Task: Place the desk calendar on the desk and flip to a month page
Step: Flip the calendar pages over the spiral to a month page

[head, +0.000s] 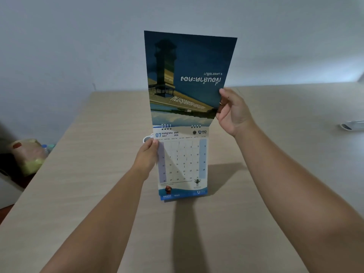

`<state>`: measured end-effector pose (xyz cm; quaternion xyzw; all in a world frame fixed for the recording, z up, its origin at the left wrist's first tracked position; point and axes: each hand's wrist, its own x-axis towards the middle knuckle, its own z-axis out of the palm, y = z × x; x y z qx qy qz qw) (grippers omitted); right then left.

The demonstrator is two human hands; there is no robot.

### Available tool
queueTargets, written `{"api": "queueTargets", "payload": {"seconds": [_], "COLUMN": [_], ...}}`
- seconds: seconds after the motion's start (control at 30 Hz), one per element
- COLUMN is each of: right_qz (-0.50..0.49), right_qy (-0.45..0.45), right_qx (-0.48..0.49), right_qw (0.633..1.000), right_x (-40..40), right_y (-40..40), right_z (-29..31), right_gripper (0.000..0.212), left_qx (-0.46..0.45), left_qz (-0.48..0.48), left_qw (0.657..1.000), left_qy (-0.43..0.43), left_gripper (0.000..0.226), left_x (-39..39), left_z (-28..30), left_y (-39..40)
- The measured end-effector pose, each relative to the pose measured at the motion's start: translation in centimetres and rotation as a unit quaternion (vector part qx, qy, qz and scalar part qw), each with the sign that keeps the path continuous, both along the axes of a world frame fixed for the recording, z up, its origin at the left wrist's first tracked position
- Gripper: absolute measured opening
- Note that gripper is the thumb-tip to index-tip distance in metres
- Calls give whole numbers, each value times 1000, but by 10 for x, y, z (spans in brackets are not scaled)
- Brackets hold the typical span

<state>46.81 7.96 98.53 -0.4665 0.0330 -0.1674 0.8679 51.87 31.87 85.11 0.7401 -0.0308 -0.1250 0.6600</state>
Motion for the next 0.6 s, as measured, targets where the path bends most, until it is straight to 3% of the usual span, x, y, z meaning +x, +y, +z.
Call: {"api": "queueTargets", "payload": {"seconds": [0.23,0.3,0.4,0.5,0.6], "right_qz": [40,69,90,55,15], "right_qy": [-12,-20,16,79,113], "right_qx": [18,35,28,-125,-284], "right_qw": [999,997,995,987,952], "right_x": [-19,-26,-33,-33,-31], "right_y": [9,6,1,1,3], "right_z": [-14,-17,-23,-41,-59], "right_gripper": [8,21,23,39,23], "left_qx": [-6,-18,-28,-142,-268], "left_qz": [-5,-14,-18,26,-38], "left_qw": [1000,1000,999,982,941], "left_qy": [2,8,24,123,203], "left_gripper": [29,29,29,35,53], "left_x": [-2,-3,-6,-9,-7], "left_z": [0,3,6,6,8], "left_y": [6,7,10,18,23]}}
